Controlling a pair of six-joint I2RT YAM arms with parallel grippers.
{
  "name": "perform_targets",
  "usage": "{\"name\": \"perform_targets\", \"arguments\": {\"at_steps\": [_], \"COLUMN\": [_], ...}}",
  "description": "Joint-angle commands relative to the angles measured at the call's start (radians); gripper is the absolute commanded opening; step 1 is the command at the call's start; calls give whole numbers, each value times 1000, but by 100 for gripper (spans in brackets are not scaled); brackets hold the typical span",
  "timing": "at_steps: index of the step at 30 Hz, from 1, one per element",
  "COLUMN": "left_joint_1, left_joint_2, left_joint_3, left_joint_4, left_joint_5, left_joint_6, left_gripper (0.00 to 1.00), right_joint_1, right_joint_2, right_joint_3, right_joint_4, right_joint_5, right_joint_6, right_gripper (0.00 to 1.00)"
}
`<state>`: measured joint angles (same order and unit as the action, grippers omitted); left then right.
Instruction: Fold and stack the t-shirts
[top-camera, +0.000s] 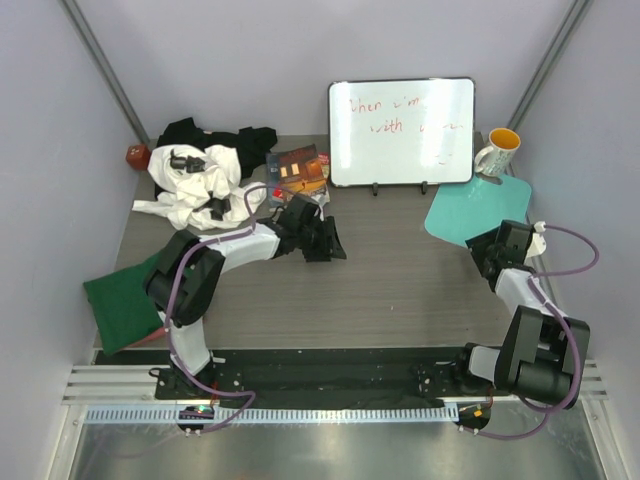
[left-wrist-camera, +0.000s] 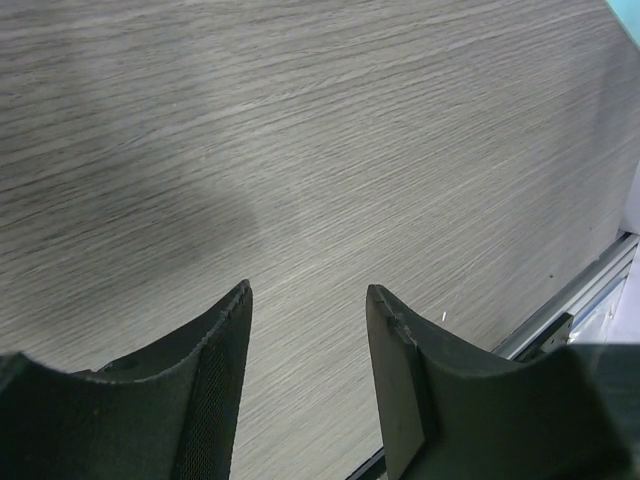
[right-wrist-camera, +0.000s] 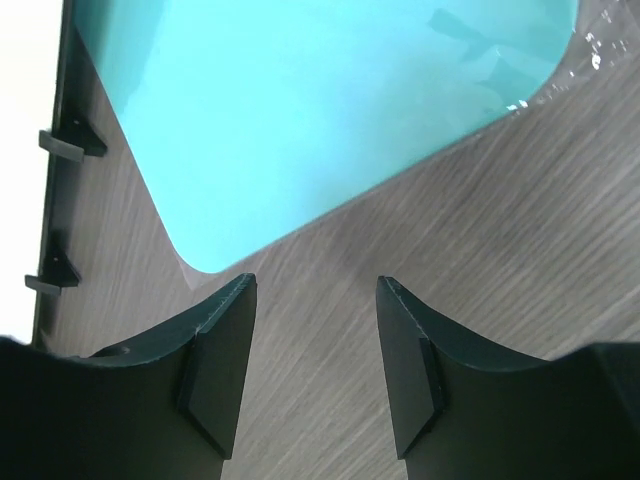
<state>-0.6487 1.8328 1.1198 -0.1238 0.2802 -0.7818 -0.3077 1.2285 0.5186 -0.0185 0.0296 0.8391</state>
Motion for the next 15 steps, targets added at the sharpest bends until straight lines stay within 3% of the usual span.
{"name": "perform_targets", "arguments": {"at_steps": [1,3,4,5,6,7,8,9,15], "left_joint_1": [-6,-5,-5,-6,-6,-6,-5,-5,-5], "left_joint_2": [5,-1,-3,-9,-16,-23,-29,-38,-64], "left_joint_3": [-28,-43,-49,-63,-71,-75,-87,-94,-112], "left_joint_4": [44,44,47,49,52,52,52,50,50], "left_joint_5": [2,-10,-15,-16,-21,-24,-29,-33,-45], "left_joint_6": [0,-4,-4,-2,-1,1,3,4,6], "left_gripper": [50,51,45,38,31,16,11,8,1], "right_joint_1": [1,7,15,19,22,25,25,25,25], "right_joint_2": [70,120,143,193,215,236,262,270,250], "right_joint_3": [67,84,90,107,116,126,136,141,156], "right_joint_4": [3,8,8,5,-10,-24,-37,-53,-118], "right_joint_5": [23,3,6,9,16,26,35,52,115], "right_joint_6": [-12,-9,-5,-6,-8,-9,0,2,-1], "right_gripper": [57,57,56,52,43,39,31,21,14]}}
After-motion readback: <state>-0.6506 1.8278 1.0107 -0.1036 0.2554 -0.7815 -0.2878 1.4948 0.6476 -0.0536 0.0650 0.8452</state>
